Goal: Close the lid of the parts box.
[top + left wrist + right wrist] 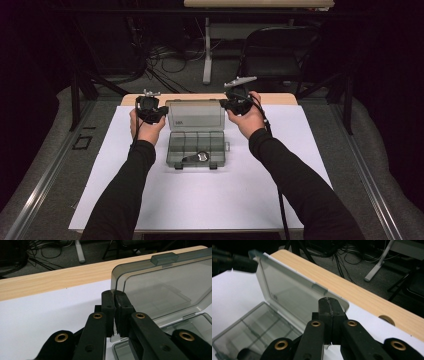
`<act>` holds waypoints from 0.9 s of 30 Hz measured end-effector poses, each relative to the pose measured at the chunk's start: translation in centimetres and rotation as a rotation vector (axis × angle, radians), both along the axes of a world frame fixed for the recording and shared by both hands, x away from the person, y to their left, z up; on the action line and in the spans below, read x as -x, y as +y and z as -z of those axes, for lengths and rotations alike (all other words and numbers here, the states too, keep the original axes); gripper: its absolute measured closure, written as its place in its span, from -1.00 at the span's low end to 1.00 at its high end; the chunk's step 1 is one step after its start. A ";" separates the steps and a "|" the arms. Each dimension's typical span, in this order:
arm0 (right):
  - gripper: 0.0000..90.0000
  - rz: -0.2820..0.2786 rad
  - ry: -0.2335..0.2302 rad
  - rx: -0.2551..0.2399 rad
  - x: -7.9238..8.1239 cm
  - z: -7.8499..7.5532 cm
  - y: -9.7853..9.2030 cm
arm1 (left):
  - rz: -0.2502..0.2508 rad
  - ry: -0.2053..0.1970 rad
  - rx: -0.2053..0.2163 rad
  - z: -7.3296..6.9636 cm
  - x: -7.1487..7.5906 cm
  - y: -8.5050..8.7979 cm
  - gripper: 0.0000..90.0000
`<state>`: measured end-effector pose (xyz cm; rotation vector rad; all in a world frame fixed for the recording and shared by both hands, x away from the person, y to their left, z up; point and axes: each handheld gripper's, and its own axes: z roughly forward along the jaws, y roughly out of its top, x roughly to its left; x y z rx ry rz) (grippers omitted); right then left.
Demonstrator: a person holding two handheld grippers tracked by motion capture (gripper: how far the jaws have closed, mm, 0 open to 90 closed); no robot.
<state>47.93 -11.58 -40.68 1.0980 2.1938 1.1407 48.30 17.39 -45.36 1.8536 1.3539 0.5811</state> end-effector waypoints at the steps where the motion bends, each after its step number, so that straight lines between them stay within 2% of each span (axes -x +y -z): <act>1: 1.00 0.004 -0.003 -0.003 -0.3 -0.2 0.2 | 0.000 -0.001 0.000 0.0 0.0 0.0 0.93; 9: 1.00 0.038 0.033 0.001 -2.4 -1.1 1.6 | 0.003 -0.001 -0.004 0.0 0.2 0.0 0.93; 15: 1.00 0.051 0.061 0.011 -3.5 -1.2 2.4 | 0.003 -0.006 -0.002 0.1 0.4 0.1 0.93; 22: 1.00 0.050 0.067 0.019 -3.9 -0.9 2.9 | 0.003 -0.016 0.001 0.2 0.8 0.1 0.93; 27: 1.00 0.053 0.074 0.019 -4.2 -0.4 3.1 | 0.009 -0.016 -0.011 0.1 1.1 0.1 0.93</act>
